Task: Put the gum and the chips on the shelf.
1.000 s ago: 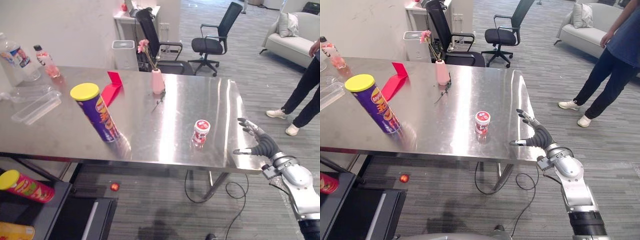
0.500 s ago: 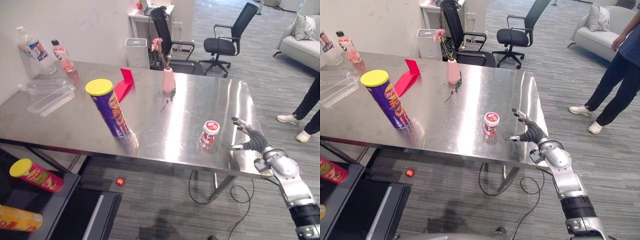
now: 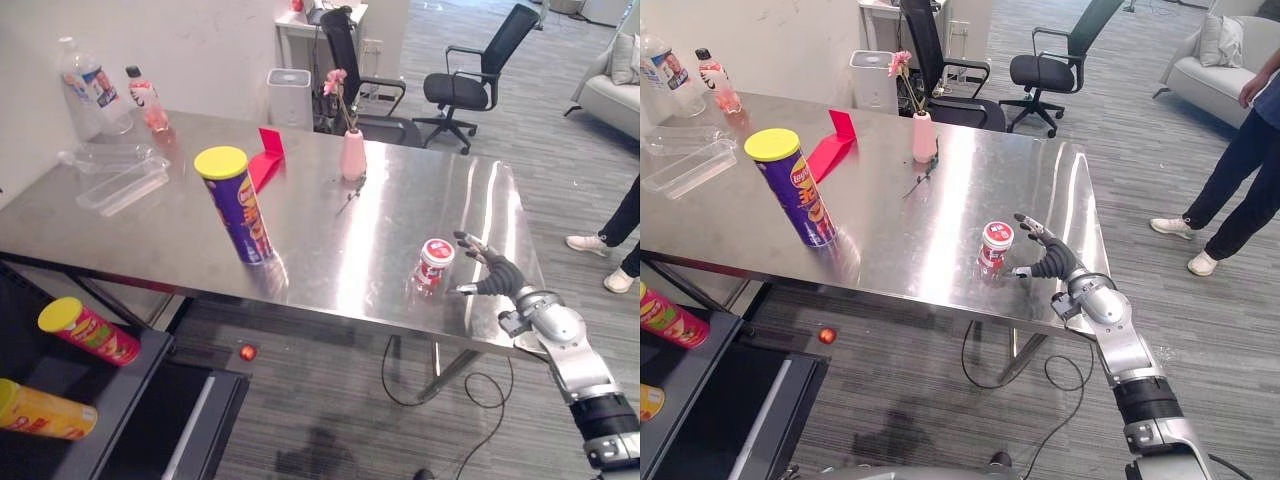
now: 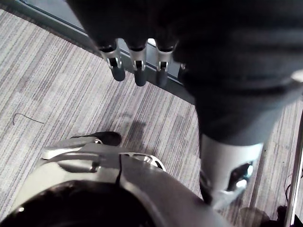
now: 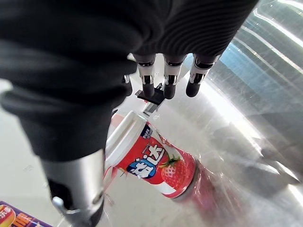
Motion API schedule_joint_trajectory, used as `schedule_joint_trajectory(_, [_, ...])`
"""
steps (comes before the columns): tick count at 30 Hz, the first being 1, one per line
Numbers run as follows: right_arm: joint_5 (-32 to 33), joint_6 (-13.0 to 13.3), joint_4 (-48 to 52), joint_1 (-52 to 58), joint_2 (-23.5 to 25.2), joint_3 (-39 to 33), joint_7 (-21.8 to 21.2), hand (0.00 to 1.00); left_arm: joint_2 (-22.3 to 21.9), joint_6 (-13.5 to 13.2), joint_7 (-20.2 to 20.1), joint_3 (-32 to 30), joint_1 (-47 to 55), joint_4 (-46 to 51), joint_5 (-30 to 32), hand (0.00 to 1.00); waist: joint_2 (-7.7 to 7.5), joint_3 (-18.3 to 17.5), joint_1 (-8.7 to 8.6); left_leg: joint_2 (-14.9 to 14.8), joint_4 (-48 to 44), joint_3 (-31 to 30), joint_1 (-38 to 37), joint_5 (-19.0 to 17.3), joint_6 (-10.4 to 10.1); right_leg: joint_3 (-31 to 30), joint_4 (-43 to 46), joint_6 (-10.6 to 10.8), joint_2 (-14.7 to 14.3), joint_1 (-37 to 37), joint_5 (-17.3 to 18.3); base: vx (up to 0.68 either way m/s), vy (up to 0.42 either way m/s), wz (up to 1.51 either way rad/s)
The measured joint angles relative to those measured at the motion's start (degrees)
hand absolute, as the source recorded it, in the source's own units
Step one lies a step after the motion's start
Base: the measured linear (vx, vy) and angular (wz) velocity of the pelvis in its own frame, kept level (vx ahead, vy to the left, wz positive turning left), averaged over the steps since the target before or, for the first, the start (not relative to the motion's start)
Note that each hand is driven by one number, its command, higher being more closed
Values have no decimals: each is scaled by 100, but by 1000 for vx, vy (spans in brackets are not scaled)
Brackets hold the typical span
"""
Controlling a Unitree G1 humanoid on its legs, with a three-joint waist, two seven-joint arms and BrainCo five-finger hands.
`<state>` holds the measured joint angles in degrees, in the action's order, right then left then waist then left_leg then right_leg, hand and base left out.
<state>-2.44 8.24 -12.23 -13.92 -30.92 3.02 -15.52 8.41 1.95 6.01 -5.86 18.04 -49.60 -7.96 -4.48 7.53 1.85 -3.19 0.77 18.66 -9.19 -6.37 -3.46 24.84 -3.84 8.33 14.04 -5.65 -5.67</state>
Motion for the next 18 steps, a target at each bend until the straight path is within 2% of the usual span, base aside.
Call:
schedule_joint_trajectory(8, [-2,-1,-12,-8,0,7,0,0,-2,7,4,97,0,17,-10,0,73,80,2,15,114,-31,-5,102,0,15,6,0,0,28,0,-12,-9,2])
schedule_joint_trajectory(18, [-203,-6,-361,-79,4,9,36,0,-2,67,5,103,0,43,-33,0,88,90,12,18,114,-54,-5,103,1,29,6,0,0,16,0,0,0,0])
